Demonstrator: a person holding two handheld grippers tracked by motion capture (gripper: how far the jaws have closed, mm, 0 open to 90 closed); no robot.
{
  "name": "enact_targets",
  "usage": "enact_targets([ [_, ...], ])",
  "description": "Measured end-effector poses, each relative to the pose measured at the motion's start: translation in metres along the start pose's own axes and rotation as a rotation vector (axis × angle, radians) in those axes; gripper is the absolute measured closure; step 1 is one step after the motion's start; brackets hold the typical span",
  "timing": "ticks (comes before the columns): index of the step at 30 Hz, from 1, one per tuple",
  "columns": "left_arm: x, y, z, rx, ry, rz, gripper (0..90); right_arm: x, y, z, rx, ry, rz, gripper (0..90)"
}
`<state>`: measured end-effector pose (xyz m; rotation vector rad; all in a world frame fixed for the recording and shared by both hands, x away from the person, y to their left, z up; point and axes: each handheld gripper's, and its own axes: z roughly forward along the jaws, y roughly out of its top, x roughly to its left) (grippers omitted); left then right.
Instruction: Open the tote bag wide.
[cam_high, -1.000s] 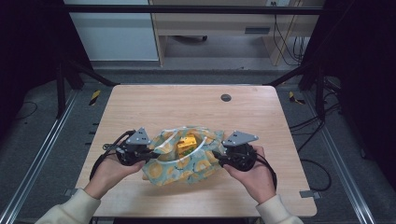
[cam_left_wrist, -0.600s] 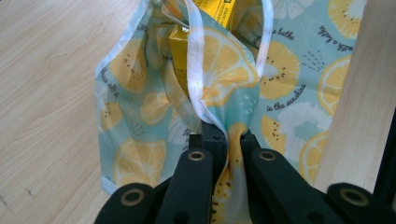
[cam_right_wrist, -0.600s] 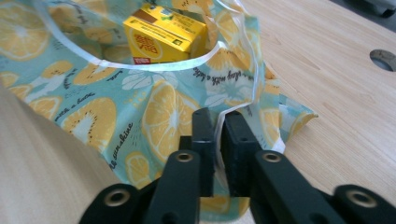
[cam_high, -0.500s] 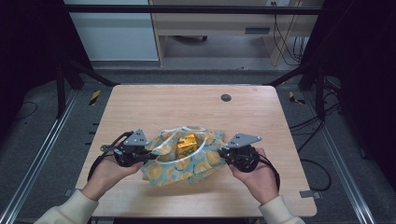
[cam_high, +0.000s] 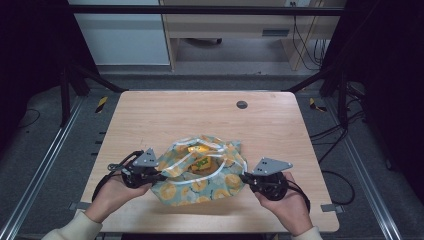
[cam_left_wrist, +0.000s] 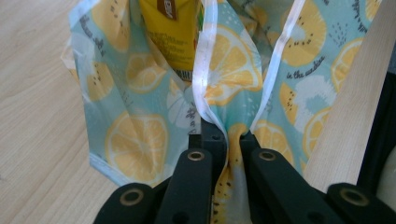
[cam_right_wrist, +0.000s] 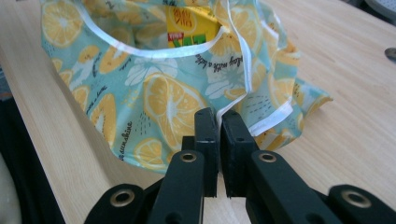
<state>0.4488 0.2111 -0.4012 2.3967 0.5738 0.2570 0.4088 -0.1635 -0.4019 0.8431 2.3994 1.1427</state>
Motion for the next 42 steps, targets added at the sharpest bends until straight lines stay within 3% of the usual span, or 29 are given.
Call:
enact_targets([
  [14, 0.002, -0.016, 0.024, 0.072, -0.018, -0.012, 88.4, -0.004, -0.021, 0.016, 0.084, 0.018, 0.004, 86.8],
  [26, 0.002, -0.021, 0.034, 0.087, -0.003, -0.018, 87.9, -0.008, -0.028, 0.027, 0.125, 0.017, 0.016, 86.2],
  [32, 0.001, -0.023, 0.041, 0.066, -0.014, -0.042, 87.8, -0.01, -0.033, 0.034, 0.133, 0.008, 0.029, 83.6],
  [36, 0.0, -0.024, 0.043, 0.065, -0.018, -0.045, 87.8, -0.011, -0.033, 0.034, 0.136, 0.003, 0.035, 78.2],
  [39, -0.001, -0.025, 0.043, 0.057, -0.018, -0.048, 87.8, -0.01, -0.031, 0.033, 0.129, 0.0, 0.015, 65.9],
  [42, -0.001, -0.025, 0.043, 0.058, -0.016, -0.047, 87.8, -0.009, -0.029, 0.03, 0.118, -0.01, -0.003, 59.9],
])
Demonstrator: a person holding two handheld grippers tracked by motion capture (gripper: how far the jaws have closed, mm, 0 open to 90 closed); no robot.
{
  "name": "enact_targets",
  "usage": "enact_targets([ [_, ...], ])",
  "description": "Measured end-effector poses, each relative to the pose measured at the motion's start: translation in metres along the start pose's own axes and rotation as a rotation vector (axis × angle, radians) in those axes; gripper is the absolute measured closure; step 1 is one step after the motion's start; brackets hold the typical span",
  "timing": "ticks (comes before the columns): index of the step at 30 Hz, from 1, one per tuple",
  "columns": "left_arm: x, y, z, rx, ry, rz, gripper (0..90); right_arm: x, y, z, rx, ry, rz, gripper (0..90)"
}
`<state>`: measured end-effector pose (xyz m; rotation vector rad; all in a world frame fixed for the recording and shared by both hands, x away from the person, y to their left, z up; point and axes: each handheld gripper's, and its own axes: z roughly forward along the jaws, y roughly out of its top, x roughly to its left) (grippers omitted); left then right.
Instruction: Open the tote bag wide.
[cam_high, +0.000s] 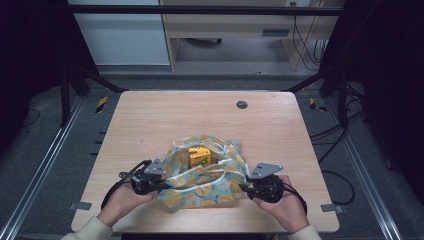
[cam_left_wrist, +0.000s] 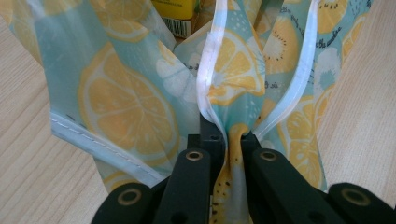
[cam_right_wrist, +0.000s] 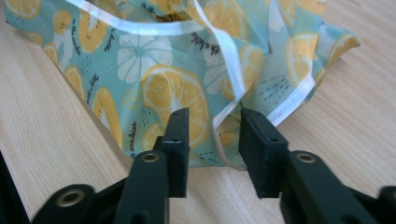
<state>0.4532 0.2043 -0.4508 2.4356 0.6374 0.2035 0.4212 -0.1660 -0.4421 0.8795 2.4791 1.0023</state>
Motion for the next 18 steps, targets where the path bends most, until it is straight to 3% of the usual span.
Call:
enact_targets([
  [9, -0.001, -0.002, 0.001, -0.006, 0.004, -0.001, 87.9, -0.004, 0.009, -0.012, -0.027, -0.052, 0.008, 38.9],
  [18, 0.0, -0.005, 0.001, -0.016, 0.016, -0.002, 88.0, -0.008, 0.036, -0.02, -0.027, -0.096, 0.006, 23.5],
])
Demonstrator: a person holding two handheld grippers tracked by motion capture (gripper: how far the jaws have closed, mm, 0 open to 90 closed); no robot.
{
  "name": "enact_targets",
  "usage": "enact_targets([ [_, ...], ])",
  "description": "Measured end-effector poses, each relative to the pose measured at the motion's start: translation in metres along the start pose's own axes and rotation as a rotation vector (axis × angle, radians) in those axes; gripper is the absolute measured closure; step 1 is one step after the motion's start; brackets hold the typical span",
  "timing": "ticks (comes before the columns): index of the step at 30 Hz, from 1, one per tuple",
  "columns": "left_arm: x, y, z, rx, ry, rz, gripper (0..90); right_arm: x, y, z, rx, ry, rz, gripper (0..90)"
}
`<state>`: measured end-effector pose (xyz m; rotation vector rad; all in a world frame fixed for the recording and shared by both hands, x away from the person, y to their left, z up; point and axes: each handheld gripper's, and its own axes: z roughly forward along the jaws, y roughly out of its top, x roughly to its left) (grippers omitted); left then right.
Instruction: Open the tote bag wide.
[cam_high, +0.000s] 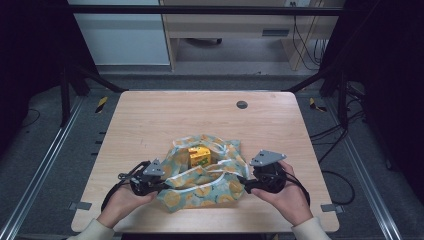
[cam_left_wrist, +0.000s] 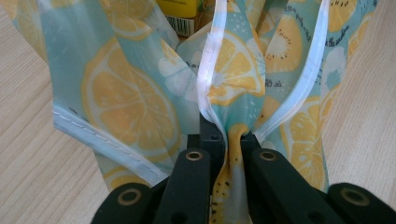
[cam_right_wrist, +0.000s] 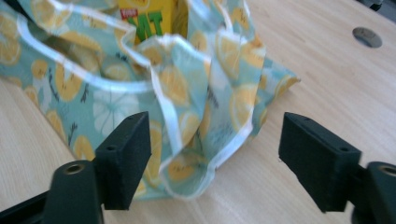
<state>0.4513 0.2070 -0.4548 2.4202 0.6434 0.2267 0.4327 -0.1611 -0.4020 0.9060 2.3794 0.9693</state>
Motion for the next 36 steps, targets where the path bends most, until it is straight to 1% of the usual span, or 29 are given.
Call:
enact_targets([
  [2, -0.001, 0.0, 0.001, 0.004, -0.002, 0.003, 87.9, 0.0, 0.01, 0.001, -0.005, -0.001, -0.01, 21.9],
  [5, -0.002, 0.0, 0.003, 0.013, 0.001, 0.014, 87.9, -0.001, 0.03, 0.007, 0.004, 0.007, -0.014, 16.5],
  [8, -0.003, -0.001, 0.003, 0.009, -0.001, 0.014, 87.7, 0.0, 0.048, 0.017, 0.02, 0.015, -0.042, 16.4],
  [9, -0.003, -0.001, 0.003, 0.007, -0.001, 0.014, 87.7, 0.001, 0.052, 0.021, 0.026, 0.017, -0.045, 17.9],
  [10, -0.003, -0.001, 0.002, 0.006, -0.001, 0.014, 87.7, 0.001, 0.057, 0.025, 0.033, 0.017, -0.051, 22.6],
  [12, -0.003, -0.001, 0.002, 0.007, -0.001, 0.017, 87.6, 0.0, 0.063, 0.032, 0.045, 0.015, -0.06, 25.7],
  [14, -0.003, -0.002, 0.003, 0.005, -0.005, 0.015, 87.7, -0.002, 0.072, 0.043, 0.063, 0.018, -0.061, 33.7],
  [18, -0.005, -0.004, 0.004, 0.003, -0.009, 0.014, 87.6, -0.01, 0.084, 0.06, 0.091, 0.026, -0.064, 40.1],
  [20, -0.006, -0.004, 0.003, 0.005, -0.009, 0.02, 87.6, -0.011, 0.085, 0.065, 0.108, 0.034, -0.06, 40.6],
  [21, -0.006, -0.005, 0.003, 0.003, -0.007, 0.023, 87.6, -0.011, 0.085, 0.066, 0.117, 0.036, -0.066, 41.1],
  [25, -0.006, -0.005, 0.003, 0.004, -0.005, 0.024, 87.6, -0.008, 0.082, 0.069, 0.121, 0.052, -0.072, 40.0],
  [30, -0.007, -0.004, 0.004, 0.011, -0.002, 0.024, 87.6, -0.01, 0.077, 0.078, 0.142, 0.04, -0.064, 38.2],
  [32, -0.007, -0.004, 0.004, 0.013, -0.005, 0.026, 87.6, -0.014, 0.074, 0.083, 0.15, 0.04, -0.052, 40.9],
  [33, -0.008, -0.005, 0.005, 0.014, -0.006, 0.026, 87.6, -0.016, 0.072, 0.087, 0.155, 0.042, -0.046, 44.1],
  [36, -0.008, -0.005, 0.005, 0.017, -0.004, 0.034, 87.6, -0.019, 0.07, 0.09, 0.159, 0.045, -0.039, 51.3],
])
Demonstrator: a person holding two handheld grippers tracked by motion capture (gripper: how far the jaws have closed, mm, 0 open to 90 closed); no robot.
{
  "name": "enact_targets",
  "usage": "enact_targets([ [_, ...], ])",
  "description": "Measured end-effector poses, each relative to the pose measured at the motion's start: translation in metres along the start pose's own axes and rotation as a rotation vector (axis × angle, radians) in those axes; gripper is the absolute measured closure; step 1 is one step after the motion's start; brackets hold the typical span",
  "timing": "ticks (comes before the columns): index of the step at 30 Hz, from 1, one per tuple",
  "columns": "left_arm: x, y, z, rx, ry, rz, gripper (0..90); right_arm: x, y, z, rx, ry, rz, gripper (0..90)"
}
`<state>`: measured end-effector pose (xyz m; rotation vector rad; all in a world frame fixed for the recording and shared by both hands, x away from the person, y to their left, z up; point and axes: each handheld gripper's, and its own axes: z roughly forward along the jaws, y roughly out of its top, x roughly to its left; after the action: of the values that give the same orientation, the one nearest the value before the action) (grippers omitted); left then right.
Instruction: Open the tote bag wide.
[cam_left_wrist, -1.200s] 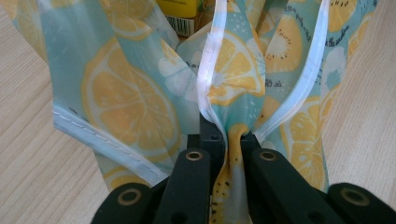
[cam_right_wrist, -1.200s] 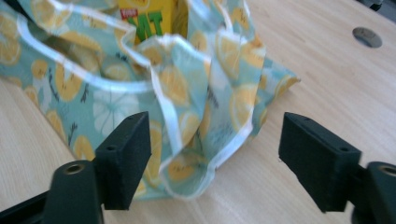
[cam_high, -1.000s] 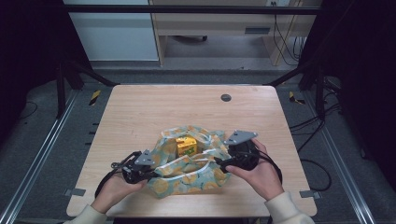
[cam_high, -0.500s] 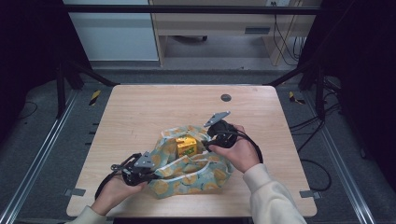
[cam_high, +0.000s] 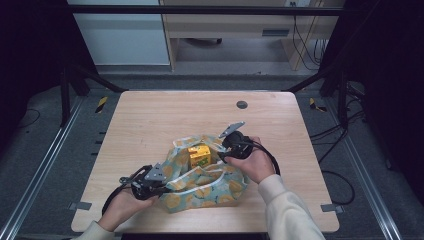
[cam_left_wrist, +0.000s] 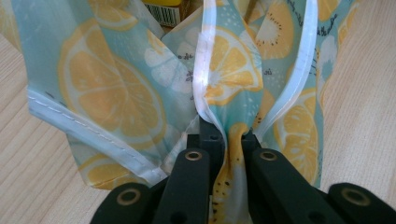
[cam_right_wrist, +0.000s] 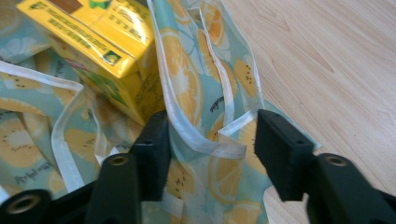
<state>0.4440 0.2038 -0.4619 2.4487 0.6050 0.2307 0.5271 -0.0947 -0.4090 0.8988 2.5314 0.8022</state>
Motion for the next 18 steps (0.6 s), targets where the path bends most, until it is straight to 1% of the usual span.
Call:
enact_targets([
  [1, 0.0, 0.0, 0.0, 0.003, -0.002, 0.002, 87.6, -0.002, -0.001, 0.001, -0.007, 0.0, -0.003, 55.1],
  [3, 0.0, -0.001, 0.001, 0.006, -0.006, 0.004, 87.6, -0.004, -0.001, 0.001, -0.024, -0.004, 0.008, 61.8],
  [5, 0.001, -0.002, 0.0, 0.002, -0.003, 0.001, 87.4, -0.006, 0.0, 0.0, -0.036, 0.007, 0.018, 69.4],
  [7, 0.001, -0.002, -0.002, -0.005, -0.001, -0.004, 86.5, -0.006, 0.001, 0.0, -0.05, 0.017, 0.02, 79.8],
  [9, 0.001, -0.002, -0.004, -0.014, 0.002, -0.007, 85.9, -0.005, 0.002, -0.001, -0.055, 0.021, 0.018, 85.3],
  [11, 0.001, -0.001, -0.005, -0.019, 0.005, -0.007, 85.8, -0.005, 0.004, -0.003, -0.068, 0.019, 0.027, 87.4],
  [14, 0.002, 0.0, -0.006, -0.026, 0.007, -0.009, 85.8, -0.009, 0.008, -0.003, -0.077, 0.017, 0.036, 87.8],
  [18, 0.005, 0.002, -0.004, -0.035, 0.012, -0.016, 85.7, -0.021, 0.02, 0.0, -0.101, 0.028, 0.073, 87.8],
])
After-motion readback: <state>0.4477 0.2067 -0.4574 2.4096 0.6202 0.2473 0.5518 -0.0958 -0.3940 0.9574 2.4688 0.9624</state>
